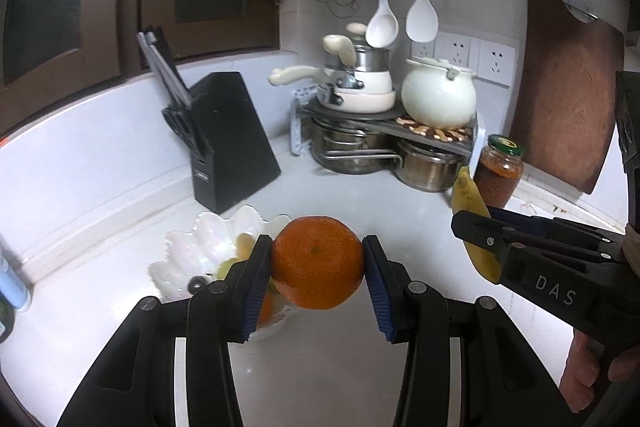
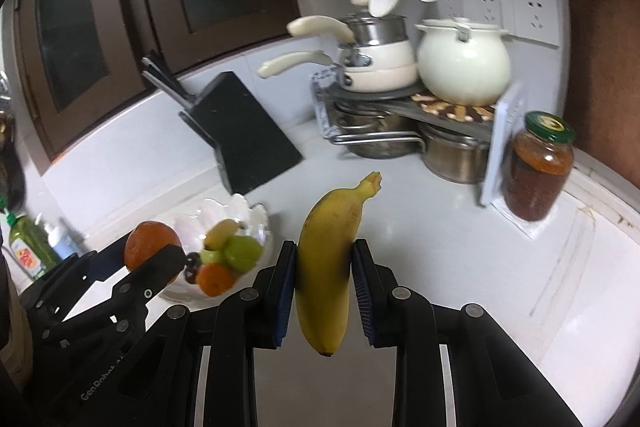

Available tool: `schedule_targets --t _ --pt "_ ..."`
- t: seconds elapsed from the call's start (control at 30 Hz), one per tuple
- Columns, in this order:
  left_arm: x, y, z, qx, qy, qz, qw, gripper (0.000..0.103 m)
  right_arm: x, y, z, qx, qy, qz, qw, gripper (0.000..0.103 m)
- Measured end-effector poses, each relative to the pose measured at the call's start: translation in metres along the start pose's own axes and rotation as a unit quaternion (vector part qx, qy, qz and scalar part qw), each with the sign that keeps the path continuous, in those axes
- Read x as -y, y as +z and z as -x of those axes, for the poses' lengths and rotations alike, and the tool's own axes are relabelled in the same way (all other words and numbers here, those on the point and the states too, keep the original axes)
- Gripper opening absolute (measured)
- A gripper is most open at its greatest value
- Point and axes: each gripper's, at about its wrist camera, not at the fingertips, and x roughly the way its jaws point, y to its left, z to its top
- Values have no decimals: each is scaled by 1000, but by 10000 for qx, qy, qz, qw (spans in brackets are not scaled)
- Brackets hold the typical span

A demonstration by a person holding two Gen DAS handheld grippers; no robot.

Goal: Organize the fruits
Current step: 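Carry the orange with the left gripper while the right gripper carries the banana over the bowl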

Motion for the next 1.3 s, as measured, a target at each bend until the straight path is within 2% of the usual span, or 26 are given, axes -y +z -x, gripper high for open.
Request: schedule_targets --t 0.73,1.3 --pt "-73 -6 16 59 795 278 9964 45 -79 11 -37 -84 818 523 9952 29" --pt "-117 -13 -14 -251 742 421 9960 45 -127 29 -88 -349 1341 958 9857 29"
